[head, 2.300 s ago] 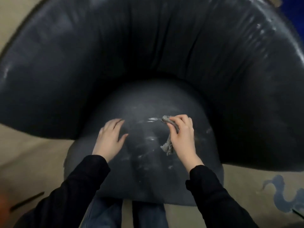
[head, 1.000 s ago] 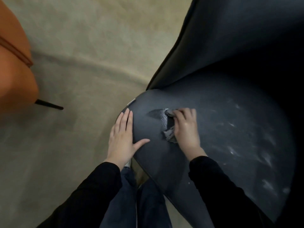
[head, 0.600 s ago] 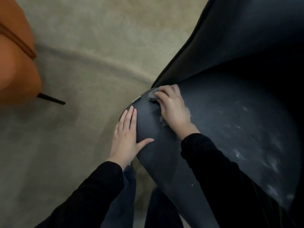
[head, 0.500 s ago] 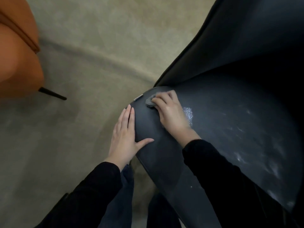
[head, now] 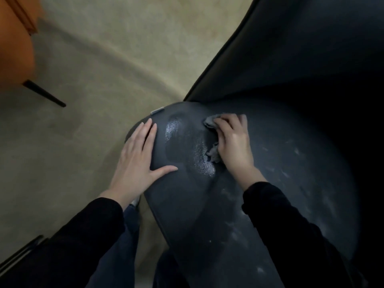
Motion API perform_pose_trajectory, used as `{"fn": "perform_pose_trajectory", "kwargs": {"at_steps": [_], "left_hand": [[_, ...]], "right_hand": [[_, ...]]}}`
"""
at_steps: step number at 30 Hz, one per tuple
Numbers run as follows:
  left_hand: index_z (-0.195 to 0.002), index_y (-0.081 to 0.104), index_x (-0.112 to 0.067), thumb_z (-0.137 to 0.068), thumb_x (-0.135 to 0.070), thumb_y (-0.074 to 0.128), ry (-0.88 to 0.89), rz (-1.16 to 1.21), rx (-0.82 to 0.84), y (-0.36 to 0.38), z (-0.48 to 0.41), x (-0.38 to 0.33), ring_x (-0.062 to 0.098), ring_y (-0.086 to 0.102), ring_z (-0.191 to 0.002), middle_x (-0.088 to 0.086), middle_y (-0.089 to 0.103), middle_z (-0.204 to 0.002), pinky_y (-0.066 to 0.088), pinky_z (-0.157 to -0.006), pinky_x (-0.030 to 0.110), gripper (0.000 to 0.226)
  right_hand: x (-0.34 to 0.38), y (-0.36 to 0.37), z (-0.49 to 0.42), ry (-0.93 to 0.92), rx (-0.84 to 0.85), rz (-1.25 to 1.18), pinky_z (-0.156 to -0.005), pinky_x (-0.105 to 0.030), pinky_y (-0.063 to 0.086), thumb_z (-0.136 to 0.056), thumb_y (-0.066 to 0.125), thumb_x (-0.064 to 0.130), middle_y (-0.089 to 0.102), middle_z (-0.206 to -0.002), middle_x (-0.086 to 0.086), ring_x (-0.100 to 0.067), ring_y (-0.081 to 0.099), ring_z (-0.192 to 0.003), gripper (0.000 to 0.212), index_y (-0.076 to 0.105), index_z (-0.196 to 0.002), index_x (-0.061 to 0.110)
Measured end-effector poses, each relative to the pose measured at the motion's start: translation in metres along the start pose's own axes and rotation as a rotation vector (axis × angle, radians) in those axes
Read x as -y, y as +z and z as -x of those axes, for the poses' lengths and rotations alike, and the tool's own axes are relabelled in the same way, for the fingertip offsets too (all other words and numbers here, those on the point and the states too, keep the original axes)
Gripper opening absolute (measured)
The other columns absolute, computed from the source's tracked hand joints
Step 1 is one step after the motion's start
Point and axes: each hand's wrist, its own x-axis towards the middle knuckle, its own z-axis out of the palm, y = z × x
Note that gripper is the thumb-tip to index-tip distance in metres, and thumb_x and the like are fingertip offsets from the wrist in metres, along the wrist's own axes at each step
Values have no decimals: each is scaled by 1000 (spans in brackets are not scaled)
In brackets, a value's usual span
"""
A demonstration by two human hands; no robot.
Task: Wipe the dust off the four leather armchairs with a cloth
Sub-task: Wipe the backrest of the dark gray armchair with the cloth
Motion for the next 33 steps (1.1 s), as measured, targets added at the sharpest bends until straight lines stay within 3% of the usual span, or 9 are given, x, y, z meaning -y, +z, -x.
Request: {"fn": "perform_pose_trajectory", "kwargs": {"at_steps": [5, 8, 11, 13, 15, 19, 25, 29, 33], "left_hand": [[-155, 18, -11, -79, -81, 30, 80, -104, 13, 4, -17, -27, 19, 7, -150, 4, 11, -163, 13, -119, 39, 104], [-154, 22, -10, -81, -80, 28, 73, -149, 17, 7, -22, -34, 21, 10, -149, 6, 15, -162, 12, -120, 40, 102], [-152, 24, -8, -83, -79, 28, 67, -197, 16, 11, -22, -33, 22, 14, -149, 8, 19, -161, 11, -120, 40, 99], [-152, 25, -8, -82, -77, 30, 71, -210, 8, 12, -22, -32, 23, 16, -148, 8, 21, -160, 11, -120, 39, 98], [-152, 24, -8, -81, -76, 33, 78, -215, 4, 13, -23, -31, 22, 16, -148, 9, 21, -160, 8, -120, 37, 98], [-152, 26, -8, -80, -78, 31, 80, -218, -9, 12, -22, -31, 23, 16, -148, 9, 22, -160, 10, -119, 38, 100], [-152, 24, -7, -81, -79, 28, 81, -221, 0, 11, -21, -33, 24, 13, -149, 9, 20, -160, 10, -120, 40, 100], [-153, 22, -10, -87, -74, 26, 85, -182, -22, 9, -24, -42, 21, 9, -150, 7, 17, -161, 7, -121, 38, 92], [-154, 19, -11, -93, -67, 23, 138, -216, -41, 12, -41, -62, 18, 5, -150, 5, 13, -163, 2, -122, 35, 83]], "right_hand": [[-45, -22, 40, 258, -156, 81, -80, -32, 36, -81, 57, -13, 60, -97, -19, -31, 41, -92, 25, 68, -102, -4], [-49, -34, 43, 365, -219, 102, -78, -28, 33, -80, 59, -13, 60, -93, -21, -40, 49, -86, 22, 69, -97, -4], [-12, -27, 15, 264, -236, -20, -78, -25, 32, -78, 55, -3, 61, -93, -17, -40, 51, -84, 25, 70, -97, 3], [25, -13, -3, 90, -103, -136, -82, -33, 40, -67, 57, 13, 62, -97, -15, -37, 51, -88, 35, 70, -99, 5], [48, 2, -8, -15, 44, -162, -78, -42, 48, -49, 68, 12, 62, -99, -14, -36, 51, -90, 51, 69, -99, 2], [11, 0, 2, 52, -19, -61, -77, -39, 43, -71, 49, 7, 62, -97, -17, -37, 50, -87, 33, 68, -99, 3], [-89, -46, 47, 355, -163, 163, -77, -37, 34, -77, 53, -10, 59, -93, -23, -41, 49, -85, 27, 68, -98, -3], [-59, -43, 22, 277, -233, 61, -77, -30, 33, -78, 57, -10, 61, -95, -20, -41, 50, -85, 23, 69, -96, -1], [-11, -10, -1, 61, -86, -25, -80, -39, 44, -74, 59, -7, 62, -100, -16, -39, 50, -89, 30, 69, -100, 2]]}}
